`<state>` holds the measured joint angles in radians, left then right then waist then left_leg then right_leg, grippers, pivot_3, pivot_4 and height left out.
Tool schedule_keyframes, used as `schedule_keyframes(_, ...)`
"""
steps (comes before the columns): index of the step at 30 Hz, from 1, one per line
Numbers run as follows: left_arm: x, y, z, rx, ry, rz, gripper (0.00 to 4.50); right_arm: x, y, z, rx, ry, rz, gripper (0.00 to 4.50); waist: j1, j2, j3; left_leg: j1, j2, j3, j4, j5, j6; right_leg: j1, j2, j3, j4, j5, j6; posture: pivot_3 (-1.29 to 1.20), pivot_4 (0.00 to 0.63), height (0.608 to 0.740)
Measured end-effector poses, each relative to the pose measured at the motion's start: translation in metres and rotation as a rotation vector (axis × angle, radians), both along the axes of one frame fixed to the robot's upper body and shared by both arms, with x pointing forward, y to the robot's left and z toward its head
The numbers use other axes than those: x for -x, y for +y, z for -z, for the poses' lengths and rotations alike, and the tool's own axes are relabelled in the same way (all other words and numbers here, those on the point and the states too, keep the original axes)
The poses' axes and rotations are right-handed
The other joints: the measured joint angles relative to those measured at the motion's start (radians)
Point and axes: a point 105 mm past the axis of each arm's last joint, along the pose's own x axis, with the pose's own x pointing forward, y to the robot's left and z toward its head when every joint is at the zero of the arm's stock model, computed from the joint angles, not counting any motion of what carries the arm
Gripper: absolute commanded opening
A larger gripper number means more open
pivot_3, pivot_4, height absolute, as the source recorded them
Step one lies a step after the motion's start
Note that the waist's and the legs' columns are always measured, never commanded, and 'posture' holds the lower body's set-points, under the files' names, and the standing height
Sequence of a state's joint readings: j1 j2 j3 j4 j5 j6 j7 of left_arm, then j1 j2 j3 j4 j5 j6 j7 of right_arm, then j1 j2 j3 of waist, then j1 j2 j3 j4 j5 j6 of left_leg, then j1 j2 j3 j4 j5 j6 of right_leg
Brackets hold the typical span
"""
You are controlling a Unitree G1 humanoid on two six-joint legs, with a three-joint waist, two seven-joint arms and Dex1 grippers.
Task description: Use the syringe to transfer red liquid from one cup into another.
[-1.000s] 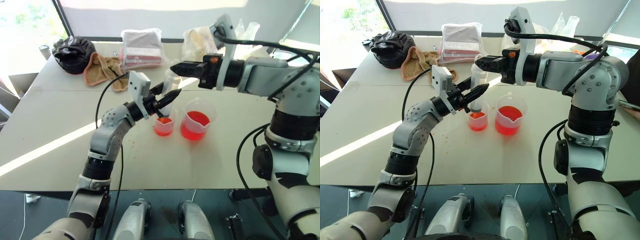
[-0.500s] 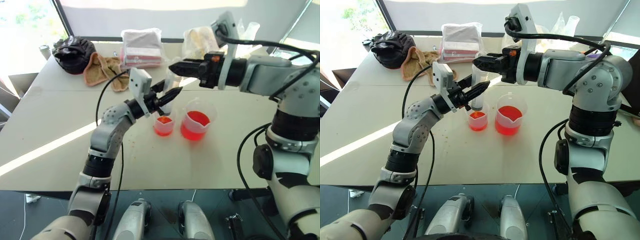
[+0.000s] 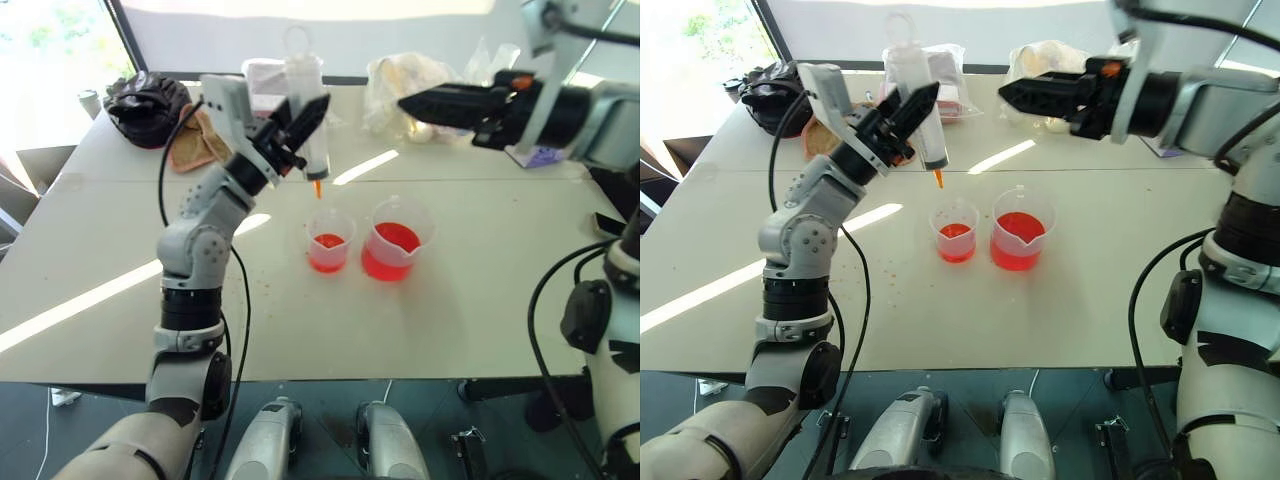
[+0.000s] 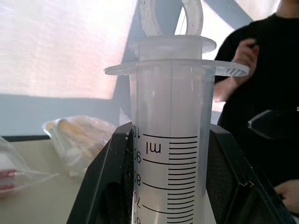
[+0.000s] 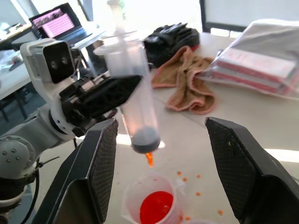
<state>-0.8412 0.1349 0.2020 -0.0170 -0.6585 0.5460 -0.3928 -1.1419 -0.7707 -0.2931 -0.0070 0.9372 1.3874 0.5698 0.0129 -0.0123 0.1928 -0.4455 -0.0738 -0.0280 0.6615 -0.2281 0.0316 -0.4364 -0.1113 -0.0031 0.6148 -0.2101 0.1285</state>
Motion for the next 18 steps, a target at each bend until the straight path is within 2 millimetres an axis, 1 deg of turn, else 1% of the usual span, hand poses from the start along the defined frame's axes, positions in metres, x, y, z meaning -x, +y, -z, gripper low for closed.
schedule_keyframes(2, -0.006, 0.01, -0.006, 0.016, 0.087, -0.026, 1.48, 0.001, -0.009, -0.001, -0.002, -0.008, 0.031, 3.08, -0.002, 0.0, 0.0, 0.0, 0.0, 0.0, 0.0, 0.0, 0.0, 0.0, 0.001, 0.0, 0.0, 0.0, 0.0, 0.0, 0.15, 0.74)
schedule_keyframes(4, -0.014, 0.021, -0.009, -0.011, 0.203, -0.058, 1.48, -0.001, -0.015, 0.005, -0.002, 0.006, 0.053, 3.08, -0.003, 0.0, 0.0, 0.001, 0.001, 0.0, 0.0, 0.0, 0.0, 0.0, 0.002, 0.0, 0.001, 0.0, 0.0, 0.0, 0.15, 0.74)
schedule_keyframes(5, -0.017, 0.025, -0.008, -0.011, 0.265, -0.064, 1.48, -0.002, -0.016, 0.009, -0.001, 0.017, 0.059, 3.08, -0.003, 0.0, 0.0, 0.001, 0.001, 0.0, 0.0, 0.0, 0.0, 0.0, 0.002, 0.0, 0.001, 0.0, 0.0, 0.0, 0.15, 0.74)
schedule_keyframes(6, -0.021, 0.027, -0.003, -0.03, 0.358, -0.069, 1.48, -0.003, -0.016, 0.013, 0.0, 0.028, 0.062, 3.08, -0.002, 0.0, 0.0, 0.002, 0.001, 0.0, 0.0, 0.0, 0.0, 0.001, 0.002, 0.0, 0.002, 0.0, 0.0, 0.0, 0.15, 0.74)
schedule_keyframes(7, -0.024, 0.029, 0.002, -0.043, 0.41, -0.077, 1.48, -0.003, -0.015, 0.014, 0.0, 0.031, 0.06, 3.08, -0.002, 0.0, 0.0, 0.002, 0.0, 0.0, 0.0, 0.0, 0.0, 0.001, 0.002, 0.0, 0.002, 0.0, 0.001, 0.0, 0.15, 0.74)
schedule_keyframes(8, -0.027, 0.029, 0.011, -0.054, 0.492, -0.082, 1.48, -0.003, -0.014, 0.016, 0.004, 0.03, 0.059, 3.08, -0.002, 0.0, 0.0, 0.002, 0.0, 0.0, 0.0, 0.0, 0.0, 0.001, 0.002, 0.0, 0.003, 0.0, 0.001, 0.0, 0.15, 0.74)
schedule_keyframes(9, -0.03, 0.029, 0.024, -0.079, 0.586, -0.097, 1.48, -0.002, -0.01, 0.016, 0.007, 0.024, 0.05, 3.08, -0.001, 0.0, 0.0, 0.002, 0.0, 0.0, 0.0, 0.0, 0.0, 0.001, 0.002, 0.0, 0.003, 0.001, 0.002, 0.0, 0.15, 0.74)
schedule_keyframes(11, -0.032, 0.029, 0.045, -0.131, 0.71, -0.12, 1.48, 0.0, -0.005, 0.017, 0.013, 0.018, 0.031, 3.08, -0.001, 0.0, 0.0, 0.002, 0.0, 0.0, 0.0, 0.0, 0.0, 0.001, 0.002, 0.0, 0.002, 0.001, 0.002, 0.0, 0.15, 0.74)
schedule_keyframes(13, -0.028, 0.027, 0.069, -0.218, 0.837, -0.134, 1.48, 0.003, -0.002, 0.018, 0.023, 0.013, 0.014, 3.08, 0.0, -0.001, 0.0, 0.001, 0.0, 0.0, 0.0, 0.0, 0.0, 0.0, 0.002, 0.0, 0.002, 0.001, 0.002, 0.0, 0.15, 0.74)
schedule_keyframes(15, -0.021, 0.024, 0.088, -0.298, 0.94, -0.149, 1.48, 0.006, 0.001, 0.021, 0.041, 0.012, 0.005, 3.08, 0.001, -0.001, 0.0, 0.001, 0.0, 0.0, 0.0, 0.0, 0.0, 0.001, 0.002, 0.0, 0.002, 0.001, 0.002, 0.0, 0.15, 0.74)
schedule_keyframes(18, -0.012, 0.025, 0.113, -0.386, 1.034, -0.186, 1.48, 0.007, 0.004, 0.026, 0.06, 0.03, -0.006, 3.08, -0.001, -0.001, 0.0, 0.001, 0.0, 0.0, 0.0, 0.0, -0.001, 0.0, 0.001, 0.0, 0.002, 0.001, 0.002, 0.0, 0.15, 0.74)
